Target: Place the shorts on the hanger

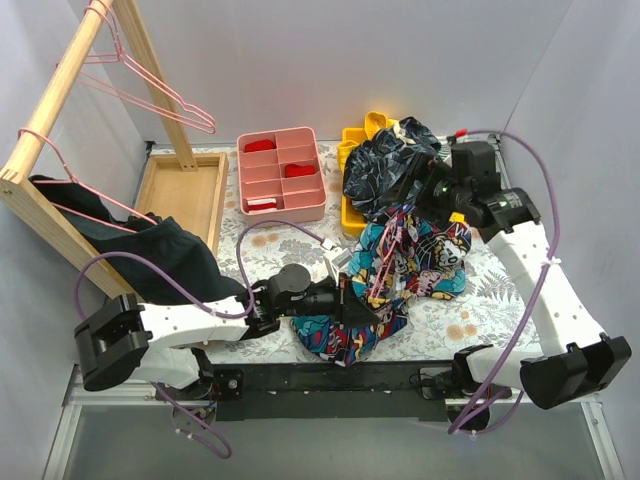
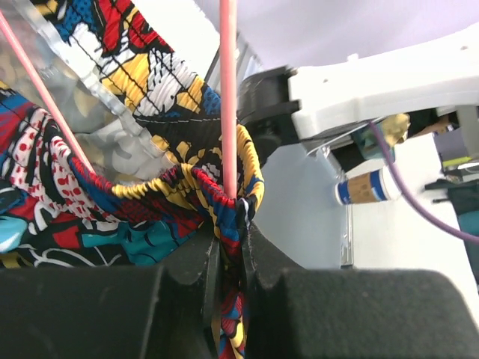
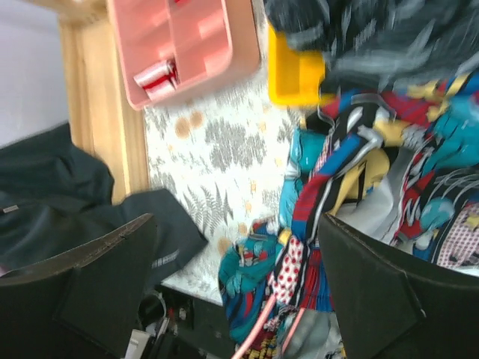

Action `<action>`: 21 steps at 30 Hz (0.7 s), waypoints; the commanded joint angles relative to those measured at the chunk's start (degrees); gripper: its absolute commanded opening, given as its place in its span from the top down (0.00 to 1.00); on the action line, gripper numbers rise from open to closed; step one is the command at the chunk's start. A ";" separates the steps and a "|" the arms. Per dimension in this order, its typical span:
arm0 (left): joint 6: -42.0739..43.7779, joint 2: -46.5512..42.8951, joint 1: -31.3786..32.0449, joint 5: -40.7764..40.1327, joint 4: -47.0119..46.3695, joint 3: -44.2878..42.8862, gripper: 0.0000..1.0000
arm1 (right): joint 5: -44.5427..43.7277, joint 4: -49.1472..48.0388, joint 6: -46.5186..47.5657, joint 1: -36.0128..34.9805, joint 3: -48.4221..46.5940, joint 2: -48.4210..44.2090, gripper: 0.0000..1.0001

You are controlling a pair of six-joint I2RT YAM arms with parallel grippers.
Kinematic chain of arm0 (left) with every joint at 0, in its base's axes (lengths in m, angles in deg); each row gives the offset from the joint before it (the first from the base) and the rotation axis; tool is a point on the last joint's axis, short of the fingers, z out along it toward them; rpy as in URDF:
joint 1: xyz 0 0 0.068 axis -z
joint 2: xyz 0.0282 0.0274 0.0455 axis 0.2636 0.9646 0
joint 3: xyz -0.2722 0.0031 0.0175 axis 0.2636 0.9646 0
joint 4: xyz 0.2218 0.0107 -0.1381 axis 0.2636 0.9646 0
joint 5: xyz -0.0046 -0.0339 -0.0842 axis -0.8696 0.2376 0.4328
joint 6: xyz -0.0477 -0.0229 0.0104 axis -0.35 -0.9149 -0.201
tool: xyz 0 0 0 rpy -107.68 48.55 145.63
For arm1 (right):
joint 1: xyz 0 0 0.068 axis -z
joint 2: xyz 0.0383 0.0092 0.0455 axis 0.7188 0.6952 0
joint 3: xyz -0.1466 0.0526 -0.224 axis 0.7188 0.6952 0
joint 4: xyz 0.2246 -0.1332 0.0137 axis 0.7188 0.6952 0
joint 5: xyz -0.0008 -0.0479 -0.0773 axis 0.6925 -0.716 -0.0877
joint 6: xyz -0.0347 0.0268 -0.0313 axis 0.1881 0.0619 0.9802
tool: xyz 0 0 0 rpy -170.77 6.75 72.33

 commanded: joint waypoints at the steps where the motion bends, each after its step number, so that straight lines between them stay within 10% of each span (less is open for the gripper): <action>1: 0.18 -7.21 0.50 -6.09 -0.92 -4.66 1.00 | -12.45 5.45 6.53 -0.01 -12.50 0.25 0.04; 9: 2.56 -13.54 0.59 -13.30 9.02 -14.16 1.00 | -20.86 2.74 11.11 4.03 -23.06 2.35 0.02; 21: 8.00 -14.87 0.59 -9.53 19.73 -29.87 1.00 | -2.14 -17.47 4.35 18.98 -14.99 8.59 0.03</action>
